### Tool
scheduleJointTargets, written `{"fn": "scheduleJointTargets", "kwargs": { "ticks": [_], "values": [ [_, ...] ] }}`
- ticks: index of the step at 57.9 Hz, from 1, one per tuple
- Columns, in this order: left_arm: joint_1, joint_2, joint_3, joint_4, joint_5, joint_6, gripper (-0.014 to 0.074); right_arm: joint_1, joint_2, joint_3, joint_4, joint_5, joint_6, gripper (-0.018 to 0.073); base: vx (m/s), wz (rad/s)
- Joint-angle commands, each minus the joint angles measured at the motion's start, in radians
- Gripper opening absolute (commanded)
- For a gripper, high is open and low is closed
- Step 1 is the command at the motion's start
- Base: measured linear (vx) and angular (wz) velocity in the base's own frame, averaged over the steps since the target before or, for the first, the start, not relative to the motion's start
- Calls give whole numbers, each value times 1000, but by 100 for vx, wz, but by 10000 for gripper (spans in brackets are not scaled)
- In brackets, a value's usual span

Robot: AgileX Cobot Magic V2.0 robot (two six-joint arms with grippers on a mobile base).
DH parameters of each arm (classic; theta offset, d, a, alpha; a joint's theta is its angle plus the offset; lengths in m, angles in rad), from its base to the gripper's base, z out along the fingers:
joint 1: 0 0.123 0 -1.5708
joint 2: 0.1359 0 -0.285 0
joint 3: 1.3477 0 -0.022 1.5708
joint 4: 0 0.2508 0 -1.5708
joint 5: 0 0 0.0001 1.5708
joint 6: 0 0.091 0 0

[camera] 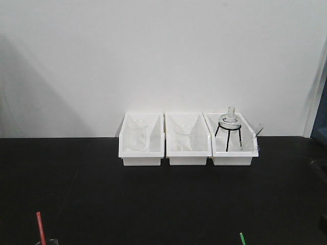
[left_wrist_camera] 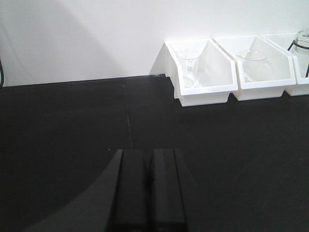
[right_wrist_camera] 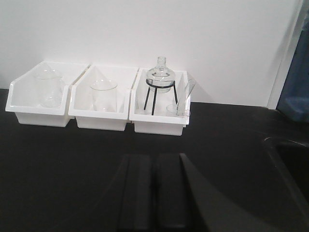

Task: Sort red and green spoons into left cabinet

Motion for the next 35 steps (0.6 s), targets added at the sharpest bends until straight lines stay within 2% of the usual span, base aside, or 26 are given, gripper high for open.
{"fn": "scheduleJointTargets", "kwargs": {
  "ticks": [1, 11, 16, 21, 24, 31, 35],
  "values": [
    [-2, -3, -39, -5, -89, 0, 270, -3, -4, -36, 1, -85, 2, 347, 0, 0],
    [-2, -3, -39, -4, -85, 0, 478, -3, -4, -36, 1, -79, 2, 640, 0, 0],
    [-2, -3, -39, -5, -86, 0, 552, -3, -4, -36, 1, -77, 3, 729, 0, 0],
    [-2, -3, -39, -5, -87, -5, 588, -2, -4, -37, 18, -44, 23, 729, 0, 0],
    [-2, -3, -39, -5, -87, -5, 594, -2, 4, -45, 26, 23, 23, 722, 0, 0],
    [-2, -3, -39, -5, -88, -5, 592, -2, 68, -97, 26, 224, -70, 691, 0, 0],
    [-2, -3, -39, -5, -88, -5, 588, -2, 129, -147, 66, 306, -145, 664, 0, 0]
  ]
}}
